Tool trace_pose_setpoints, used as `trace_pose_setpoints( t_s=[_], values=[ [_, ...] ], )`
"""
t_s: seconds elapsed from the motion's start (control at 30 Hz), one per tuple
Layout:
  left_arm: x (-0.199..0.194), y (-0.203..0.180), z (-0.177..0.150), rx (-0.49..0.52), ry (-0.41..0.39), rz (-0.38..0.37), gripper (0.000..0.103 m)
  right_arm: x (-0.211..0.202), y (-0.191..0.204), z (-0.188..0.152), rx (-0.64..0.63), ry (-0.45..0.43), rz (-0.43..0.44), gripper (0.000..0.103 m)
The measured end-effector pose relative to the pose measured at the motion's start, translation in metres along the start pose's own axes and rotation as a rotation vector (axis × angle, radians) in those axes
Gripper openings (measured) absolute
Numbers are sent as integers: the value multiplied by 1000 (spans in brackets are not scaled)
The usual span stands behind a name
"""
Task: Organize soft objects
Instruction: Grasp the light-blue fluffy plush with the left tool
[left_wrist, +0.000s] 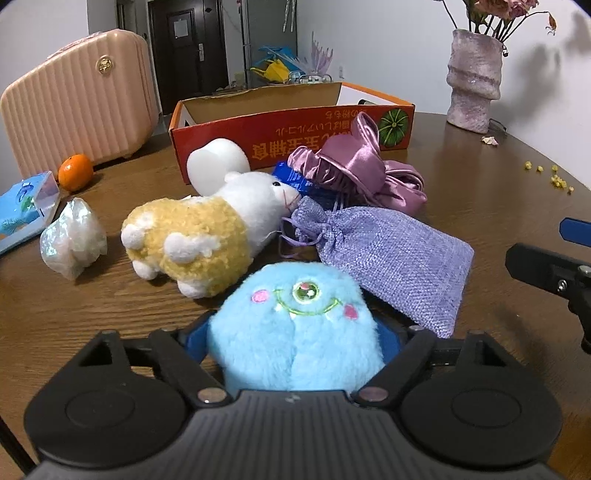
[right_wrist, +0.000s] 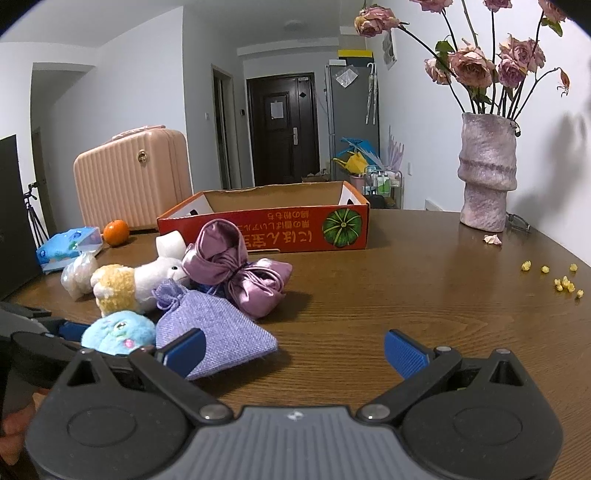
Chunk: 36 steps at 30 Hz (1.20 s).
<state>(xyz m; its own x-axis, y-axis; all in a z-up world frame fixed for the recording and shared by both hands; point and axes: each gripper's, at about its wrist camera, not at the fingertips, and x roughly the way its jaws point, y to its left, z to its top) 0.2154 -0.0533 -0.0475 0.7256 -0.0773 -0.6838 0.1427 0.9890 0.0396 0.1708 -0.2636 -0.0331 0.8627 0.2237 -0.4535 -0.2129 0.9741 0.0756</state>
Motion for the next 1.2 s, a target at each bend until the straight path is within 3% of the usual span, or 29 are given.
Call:
trace_pose_setpoints(
  t_s=[0.7, 1.0, 1.2],
  values=[
    [-65, 33, -4, -74, -216, 18, 81, 5, 5, -2, -5, -13, 44, 103],
    [-78, 62, -9, -99, -263, 60, 81, 12, 24, -4, -74, -12, 66, 103],
    [-77, 79, -10, -118, -273, 90, 81, 32, 40, -2, -102, 41, 78, 103]
  ],
)
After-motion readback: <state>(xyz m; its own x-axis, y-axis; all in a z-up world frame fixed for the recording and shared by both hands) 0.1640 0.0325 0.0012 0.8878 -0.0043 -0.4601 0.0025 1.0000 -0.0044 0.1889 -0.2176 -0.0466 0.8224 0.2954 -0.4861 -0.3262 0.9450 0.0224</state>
